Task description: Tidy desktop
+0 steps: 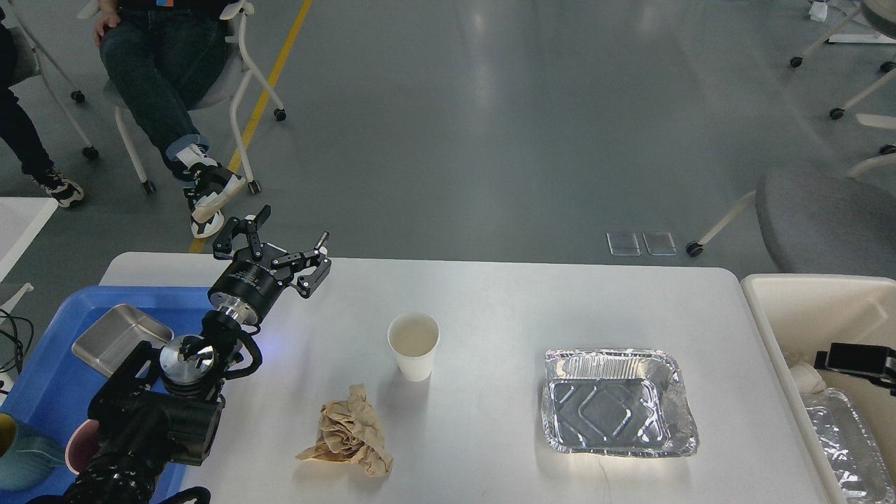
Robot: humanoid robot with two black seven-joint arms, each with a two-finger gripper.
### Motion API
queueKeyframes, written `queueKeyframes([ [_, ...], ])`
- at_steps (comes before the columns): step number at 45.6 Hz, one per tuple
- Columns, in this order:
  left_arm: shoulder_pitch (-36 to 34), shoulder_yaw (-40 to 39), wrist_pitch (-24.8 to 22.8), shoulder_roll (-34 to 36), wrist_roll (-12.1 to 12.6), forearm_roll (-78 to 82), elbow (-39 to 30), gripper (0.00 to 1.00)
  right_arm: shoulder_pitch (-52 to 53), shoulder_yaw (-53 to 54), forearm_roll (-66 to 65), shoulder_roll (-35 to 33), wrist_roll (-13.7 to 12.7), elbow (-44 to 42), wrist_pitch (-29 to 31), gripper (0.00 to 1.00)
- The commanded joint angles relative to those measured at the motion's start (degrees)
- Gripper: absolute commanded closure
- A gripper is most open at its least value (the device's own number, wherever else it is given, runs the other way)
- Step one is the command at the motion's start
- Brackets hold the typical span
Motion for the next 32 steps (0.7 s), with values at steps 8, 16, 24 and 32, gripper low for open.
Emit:
queueKeyframes([
  [8,0.0,0.1,0.2,0.1,0.0,0.0,0.0,0.00,0.9,0.0,0.8,2.0,0.0,0.0,3.6,0.00],
  [16,0.1,0.1,0.3,0.1,0.0,0.0,0.0,0.00,2.0,0.0,2.9,1.9,0.0,0.0,3.8,0.00],
  [24,0.1,0.1,0.4,0.1,0.0,0.1,0.0,0.00,3.5,-0.1,3.1,3.0,0.0,-1.0,4.4,0.00],
  [32,0.5,0.1,0.4,0.1,0.0,0.1,0.0,0.00,3.4,-0.3,2.8,8.7,-0.6,-2.1,4.4,0.00],
])
